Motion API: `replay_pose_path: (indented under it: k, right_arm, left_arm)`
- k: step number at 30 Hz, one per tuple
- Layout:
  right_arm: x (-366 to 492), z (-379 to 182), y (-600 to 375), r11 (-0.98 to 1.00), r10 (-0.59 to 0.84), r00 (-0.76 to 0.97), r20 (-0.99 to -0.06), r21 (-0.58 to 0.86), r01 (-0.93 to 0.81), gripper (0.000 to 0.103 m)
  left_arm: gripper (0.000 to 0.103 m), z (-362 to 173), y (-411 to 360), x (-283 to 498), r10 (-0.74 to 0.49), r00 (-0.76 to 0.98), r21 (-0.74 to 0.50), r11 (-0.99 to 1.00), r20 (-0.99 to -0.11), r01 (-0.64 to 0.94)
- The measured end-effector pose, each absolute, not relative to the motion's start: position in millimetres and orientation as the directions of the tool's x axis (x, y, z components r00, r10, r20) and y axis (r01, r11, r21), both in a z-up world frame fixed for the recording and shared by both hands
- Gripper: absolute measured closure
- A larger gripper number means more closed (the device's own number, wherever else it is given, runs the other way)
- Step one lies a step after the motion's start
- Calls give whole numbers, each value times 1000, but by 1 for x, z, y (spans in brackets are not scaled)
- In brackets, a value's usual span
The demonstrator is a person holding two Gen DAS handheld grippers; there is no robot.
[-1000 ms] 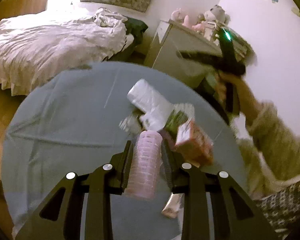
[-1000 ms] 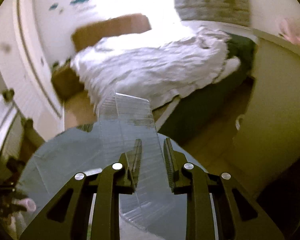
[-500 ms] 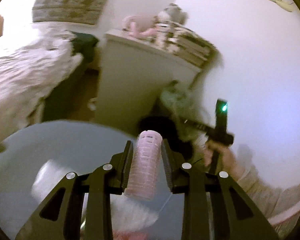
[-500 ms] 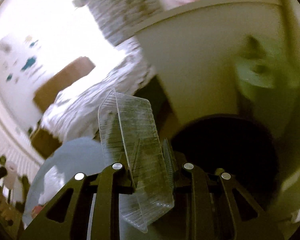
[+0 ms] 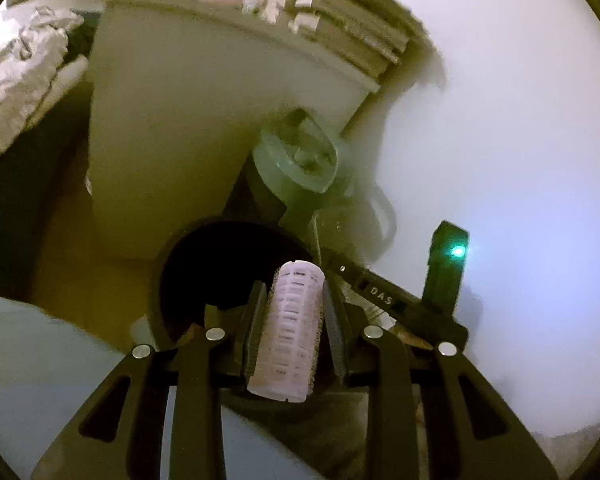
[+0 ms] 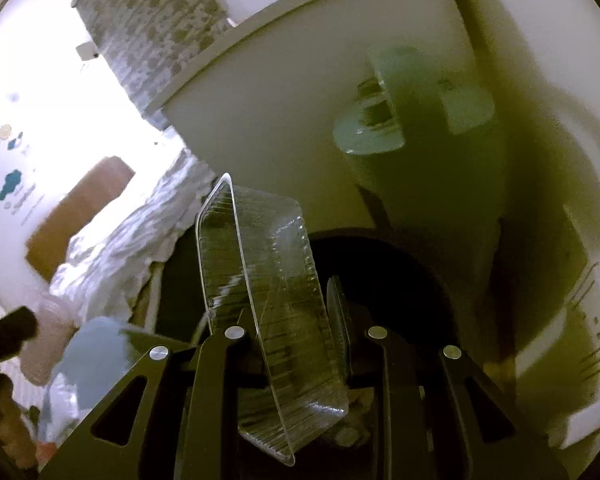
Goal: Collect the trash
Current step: 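Carry the pink roller and clear tray over the black trash bin, then open left tool over the bin while right tool releases the clear tray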
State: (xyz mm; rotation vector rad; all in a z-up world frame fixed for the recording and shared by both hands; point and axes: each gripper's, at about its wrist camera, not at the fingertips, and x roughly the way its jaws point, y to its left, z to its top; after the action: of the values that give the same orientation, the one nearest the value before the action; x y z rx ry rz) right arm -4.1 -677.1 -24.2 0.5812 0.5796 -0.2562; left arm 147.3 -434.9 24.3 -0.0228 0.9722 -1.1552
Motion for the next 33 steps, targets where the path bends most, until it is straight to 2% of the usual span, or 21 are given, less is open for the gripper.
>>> replay_pose_path:
  k: [14,17,18,19,21,22,27,30,33]
  right_arm:
    - [11,-41,-692,769,-33,775,-631,479,423,79]
    - [12,-45,-696,744,-26,771,-636,503,440,79]
    - [13,-46,-697,739,-27,769,-638,505,446,76]
    - [14,-46,-699,736,-30,769,-639,506,450,70]
    - [5,-48,-703,725,-53,772,-634,507,466,37]
    - [3,-47,-704,720,-68,776,-627,507,473,26]
    - [-2,-44,-705,709,-103,788,-607,511,486,24]
    - [3,-45,-697,725,-93,782,-617,496,478,24]
    - [9,-42,-688,750,-82,780,-620,477,458,24]
  left_arm:
    - [73,-22,-478,153,-726,20,-494,489,-688,719]
    - [66,-27,-481,153,-708,27,-486,512,-706,708]
    - [56,-29,-483,153,-702,30,-483,519,-711,705]
    - [38,-29,-483,153,-693,43,-473,535,-720,700]
    - [22,-27,-485,152,-691,67,-459,547,-720,701]
    - [22,-25,-484,151,-692,74,-454,546,-718,704]
    - [22,-8,-473,143,-696,78,-459,549,-714,698]
    - [14,9,-454,133,-694,108,-454,572,-712,683]
    - [13,28,-426,120,-703,136,-453,581,-698,677]
